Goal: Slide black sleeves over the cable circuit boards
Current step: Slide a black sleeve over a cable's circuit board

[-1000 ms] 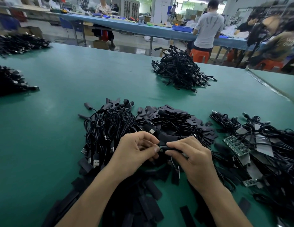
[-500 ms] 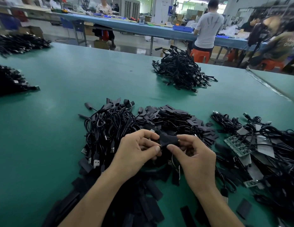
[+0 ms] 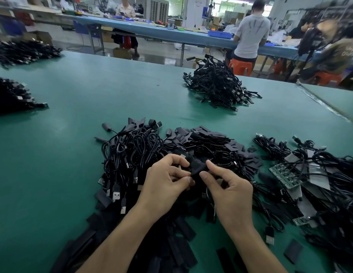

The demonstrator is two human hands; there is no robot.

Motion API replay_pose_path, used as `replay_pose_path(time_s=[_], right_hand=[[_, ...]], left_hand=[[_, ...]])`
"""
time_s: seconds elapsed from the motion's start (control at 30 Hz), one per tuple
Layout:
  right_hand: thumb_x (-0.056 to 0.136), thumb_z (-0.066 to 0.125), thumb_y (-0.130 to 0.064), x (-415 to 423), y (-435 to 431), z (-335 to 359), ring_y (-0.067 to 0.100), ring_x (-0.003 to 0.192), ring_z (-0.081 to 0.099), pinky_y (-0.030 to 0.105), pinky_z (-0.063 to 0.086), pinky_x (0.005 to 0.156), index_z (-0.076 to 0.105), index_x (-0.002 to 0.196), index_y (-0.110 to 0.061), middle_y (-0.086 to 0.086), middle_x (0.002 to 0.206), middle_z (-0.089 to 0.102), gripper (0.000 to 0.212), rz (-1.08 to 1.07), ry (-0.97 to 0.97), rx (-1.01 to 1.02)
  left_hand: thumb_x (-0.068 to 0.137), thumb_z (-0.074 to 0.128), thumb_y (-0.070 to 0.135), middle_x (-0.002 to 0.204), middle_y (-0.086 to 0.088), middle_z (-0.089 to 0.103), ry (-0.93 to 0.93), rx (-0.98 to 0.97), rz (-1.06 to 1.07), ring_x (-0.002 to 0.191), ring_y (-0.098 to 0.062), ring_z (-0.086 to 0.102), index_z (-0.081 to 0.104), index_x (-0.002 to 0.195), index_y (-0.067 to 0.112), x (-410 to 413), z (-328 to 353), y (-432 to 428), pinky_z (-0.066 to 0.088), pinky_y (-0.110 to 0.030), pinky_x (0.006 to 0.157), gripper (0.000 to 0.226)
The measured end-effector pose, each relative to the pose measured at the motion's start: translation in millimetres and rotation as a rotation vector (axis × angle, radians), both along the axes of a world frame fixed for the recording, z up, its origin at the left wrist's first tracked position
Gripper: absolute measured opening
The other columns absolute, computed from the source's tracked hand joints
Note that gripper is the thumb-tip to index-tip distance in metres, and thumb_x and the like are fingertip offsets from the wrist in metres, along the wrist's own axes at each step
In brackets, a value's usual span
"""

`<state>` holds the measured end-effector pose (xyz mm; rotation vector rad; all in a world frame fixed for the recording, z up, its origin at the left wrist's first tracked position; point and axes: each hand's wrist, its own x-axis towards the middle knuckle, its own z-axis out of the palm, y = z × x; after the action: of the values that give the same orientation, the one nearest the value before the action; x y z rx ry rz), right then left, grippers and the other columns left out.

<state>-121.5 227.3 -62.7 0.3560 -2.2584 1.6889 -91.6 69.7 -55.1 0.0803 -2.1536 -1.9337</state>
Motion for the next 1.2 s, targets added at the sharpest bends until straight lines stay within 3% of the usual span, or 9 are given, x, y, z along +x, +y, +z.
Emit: replay_pose_path(time_s=[0.23, 0.4, 0.5, 0.67, 0.77, 0.87, 0.97, 1.03, 1.2], right_hand=[[0.082, 0.077, -0.009, 0, 2, 5, 0.008, 0.065, 0.066, 0.018, 0.053, 0.061, 0.072, 0.089, -0.038, -0.011, 0.079, 0.073, 0.031, 0.008, 0.087, -0.066], [0.083, 0.073, -0.015, -8, 13, 16, 0.008, 0.071, 0.067, 0.016, 0.053, 0.069, 0.072, 0.084, -0.035, -0.006, 0.079, 0.072, 0.020, -0.001, 0.095, -0.397], [0.079, 0.071, -0.022, -12, 20, 19, 0.011, 0.069, 0.066, 0.018, 0.053, 0.068, 0.073, 0.086, -0.034, -0.002, 0.076, 0.072, 0.014, 0.040, 0.065, -0.499], [0.088, 0.071, -0.024, -12, 25, 15, 0.003, 0.078, 0.067, 0.011, 0.051, 0.069, 0.069, 0.099, -0.040, -0.013, 0.088, 0.072, 0.019, -0.055, 0.090, -0.128], [0.088, 0.073, -0.018, -16, 32, 9, 0.005, 0.078, 0.063, 0.016, 0.050, 0.071, 0.067, 0.093, -0.040, -0.017, 0.077, 0.066, 0.024, -0.154, 0.143, 0.216], [0.084, 0.071, -0.030, -16, 34, 8, 0.010, 0.082, 0.054, 0.031, 0.048, 0.075, 0.071, 0.099, -0.028, -0.018, 0.077, 0.055, 0.015, -0.194, 0.136, 0.487], [0.084, 0.062, -0.054, -14, 36, 11, 0.005, 0.066, 0.050, 0.023, 0.039, 0.061, 0.070, 0.086, -0.031, -0.014, 0.061, 0.049, 0.024, -0.125, 0.133, 0.456], [0.082, 0.055, -0.065, -12, 38, 16, 0.007, 0.051, 0.047, 0.020, 0.036, 0.051, 0.070, 0.086, -0.035, -0.008, 0.052, 0.049, 0.034, 0.020, 0.102, 0.409], [0.075, 0.057, -0.073, -9, 41, 24, 0.007, 0.052, 0.054, 0.014, 0.031, 0.055, 0.068, 0.111, -0.046, -0.013, 0.055, 0.058, 0.047, 0.313, 0.044, 0.634]], left_hand=[[0.080, 0.079, 0.003, 0.084, 0.007, 0.077, 0.104, -0.133, 0.001, 0.080, -0.009, 0.074, 0.065, 0.094, 0.037, 1, -1, 3, 0.059, -0.024, 0.076, 0.039], [0.089, 0.064, 0.045, 0.126, 0.011, 0.060, 0.376, -0.733, 0.078, 0.122, -0.005, 0.050, 0.064, 0.124, 0.019, 4, 7, -2, 0.037, -0.013, 0.105, 0.043], [0.099, 0.045, 0.045, 0.132, -0.002, 0.060, 0.389, -0.906, 0.066, 0.126, -0.017, 0.050, 0.070, 0.110, 0.011, 4, 14, 2, 0.041, -0.027, 0.109, 0.044], [0.104, 0.033, 0.047, 0.058, -0.003, 0.062, 0.433, -0.368, 0.335, 0.049, -0.012, 0.061, 0.056, 0.077, 0.027, 3, 35, 2, 0.046, -0.018, 0.041, 0.040], [0.104, 0.036, 0.050, 0.053, 0.000, 0.058, 0.298, 0.019, 0.526, 0.037, -0.011, 0.053, 0.052, 0.079, 0.040, -1, 45, -15, 0.046, -0.025, 0.039, 0.031], [0.106, 0.045, 0.030, 0.062, 0.010, 0.057, 0.104, 0.043, 0.587, 0.040, -0.007, 0.050, 0.059, 0.117, 0.020, -8, 40, -36, 0.046, -0.032, 0.046, 0.020], [0.100, 0.056, 0.026, 0.112, 0.000, 0.059, -0.029, -0.317, 0.616, 0.071, -0.006, 0.066, 0.041, 0.150, 0.016, -5, 35, -41, 0.047, -0.009, 0.073, 0.053], [0.096, 0.063, 0.020, 0.125, 0.001, 0.042, -0.011, -0.510, 0.650, 0.111, -0.013, 0.050, 0.034, 0.154, 0.012, -1, 35, -38, 0.022, -0.004, 0.093, 0.065], [0.095, 0.064, 0.017, 0.152, -0.012, 0.033, -0.072, -0.738, 0.638, 0.136, -0.031, 0.029, 0.035, 0.153, 0.011, -1, 35, -27, 0.027, -0.046, 0.113, 0.065]])
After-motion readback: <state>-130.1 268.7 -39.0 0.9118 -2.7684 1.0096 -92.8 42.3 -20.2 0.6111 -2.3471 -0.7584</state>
